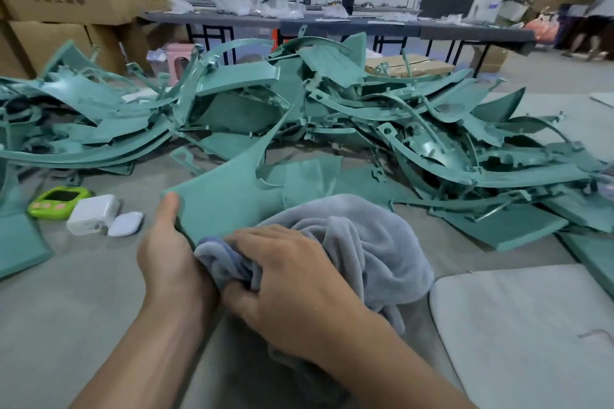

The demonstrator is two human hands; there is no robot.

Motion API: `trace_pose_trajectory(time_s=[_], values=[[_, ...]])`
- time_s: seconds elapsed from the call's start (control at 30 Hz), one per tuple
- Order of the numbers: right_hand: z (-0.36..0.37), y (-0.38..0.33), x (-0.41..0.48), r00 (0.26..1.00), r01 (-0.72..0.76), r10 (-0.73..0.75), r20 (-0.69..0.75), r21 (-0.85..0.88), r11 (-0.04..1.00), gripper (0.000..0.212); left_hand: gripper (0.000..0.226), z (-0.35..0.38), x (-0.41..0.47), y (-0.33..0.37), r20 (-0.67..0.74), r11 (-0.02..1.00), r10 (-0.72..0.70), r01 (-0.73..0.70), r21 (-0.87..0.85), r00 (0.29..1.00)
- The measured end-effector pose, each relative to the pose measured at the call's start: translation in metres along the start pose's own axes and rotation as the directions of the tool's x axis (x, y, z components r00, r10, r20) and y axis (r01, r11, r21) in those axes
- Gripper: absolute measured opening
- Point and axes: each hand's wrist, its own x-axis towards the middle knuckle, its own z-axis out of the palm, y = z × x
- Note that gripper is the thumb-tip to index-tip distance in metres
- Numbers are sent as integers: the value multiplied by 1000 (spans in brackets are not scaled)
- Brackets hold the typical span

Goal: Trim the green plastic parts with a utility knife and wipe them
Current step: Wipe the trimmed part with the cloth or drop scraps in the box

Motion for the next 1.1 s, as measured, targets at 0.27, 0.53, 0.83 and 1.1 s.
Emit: trace_pose_trajectory(time_s=[0.27, 0.53, 0.83, 1.1], values=[[-15, 20, 5, 752, -509, 644, -141, 497, 703, 13, 30, -5, 12, -2, -21, 990, -112, 113, 88, 994], [-40, 40, 17, 613, -401, 762, 211, 914, 70, 30, 37, 7, -1, -23, 233, 884, -19, -92, 457, 972], [-33, 34, 12, 814, -310, 570, 110, 912, 267, 25, 36, 8, -6, -19, 460, 879, 22, -237, 413, 887], [-12, 33, 11, 782, -350, 493, -381, 386, 853, 21, 66, -5, -19, -12, 698, 968, -205, 248, 40, 686]])
